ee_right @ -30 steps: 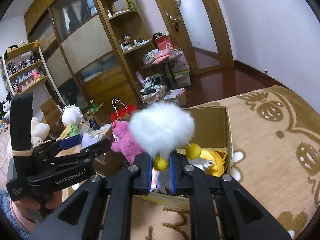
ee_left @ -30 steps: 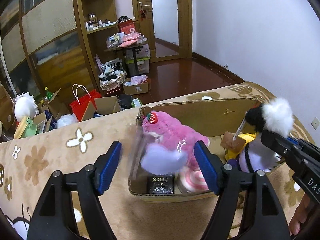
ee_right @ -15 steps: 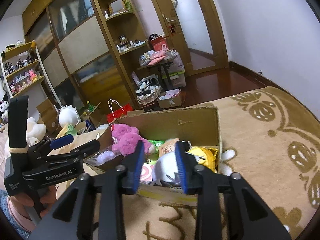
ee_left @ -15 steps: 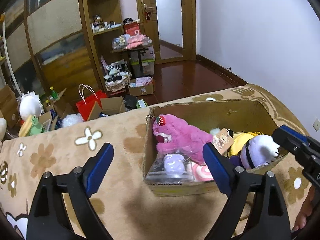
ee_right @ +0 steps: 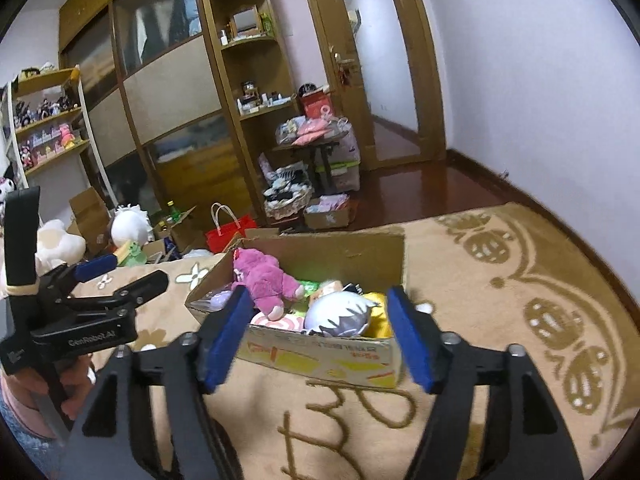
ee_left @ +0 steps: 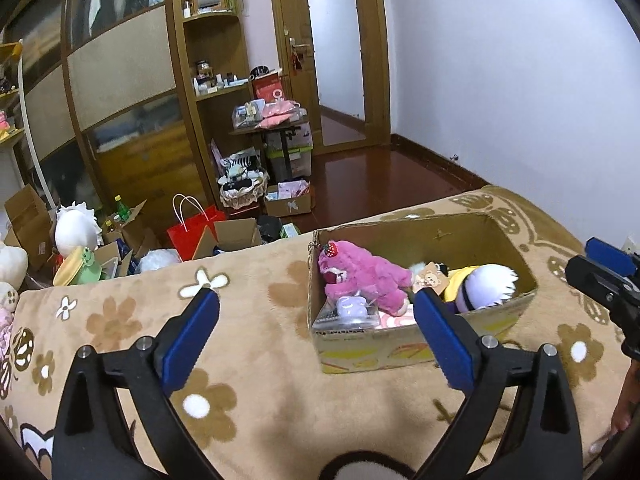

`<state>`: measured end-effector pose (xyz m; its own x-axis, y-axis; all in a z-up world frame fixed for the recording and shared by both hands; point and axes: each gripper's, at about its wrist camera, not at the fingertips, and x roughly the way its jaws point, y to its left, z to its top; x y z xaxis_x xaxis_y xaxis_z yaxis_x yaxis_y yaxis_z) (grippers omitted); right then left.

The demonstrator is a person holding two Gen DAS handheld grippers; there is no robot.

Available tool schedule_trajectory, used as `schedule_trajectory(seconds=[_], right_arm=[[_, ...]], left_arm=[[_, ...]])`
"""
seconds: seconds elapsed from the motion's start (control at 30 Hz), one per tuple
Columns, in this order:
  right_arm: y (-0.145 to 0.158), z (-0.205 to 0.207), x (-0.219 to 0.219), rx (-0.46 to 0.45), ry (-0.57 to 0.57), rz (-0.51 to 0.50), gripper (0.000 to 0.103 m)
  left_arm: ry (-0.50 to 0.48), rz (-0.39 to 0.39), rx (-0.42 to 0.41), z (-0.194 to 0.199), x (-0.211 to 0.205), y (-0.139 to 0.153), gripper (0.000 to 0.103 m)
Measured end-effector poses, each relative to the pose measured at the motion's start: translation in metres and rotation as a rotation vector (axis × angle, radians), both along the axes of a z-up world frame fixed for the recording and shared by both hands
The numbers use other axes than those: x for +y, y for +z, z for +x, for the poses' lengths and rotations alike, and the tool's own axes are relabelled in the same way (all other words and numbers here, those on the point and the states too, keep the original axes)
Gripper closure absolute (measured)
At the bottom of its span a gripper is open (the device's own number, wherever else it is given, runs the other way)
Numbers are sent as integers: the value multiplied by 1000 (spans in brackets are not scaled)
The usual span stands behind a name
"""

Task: Organize soft objects

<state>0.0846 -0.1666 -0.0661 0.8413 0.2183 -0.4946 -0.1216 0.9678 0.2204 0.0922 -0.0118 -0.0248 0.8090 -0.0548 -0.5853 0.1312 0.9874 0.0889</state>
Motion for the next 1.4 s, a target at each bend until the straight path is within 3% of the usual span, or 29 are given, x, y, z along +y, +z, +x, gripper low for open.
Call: schedule_trajectory(seconds=[0.2,0.33,0.67,1.4], right_arm=[[19,-25,-3,-46,-31,-17,0],[34,-44,-5,-85,-34,-23,0],[37,-72,-15,-73,-70,-38,0],[24,-65,-24,-20,-89,-25,0]], left_arm=[[12,-20,-28,-23,11,15,3],[16,-31,-41,-36,14,22,3],[20,-48,-68,-61,17,31,2],[34,0,-77,-65,10,26,2]])
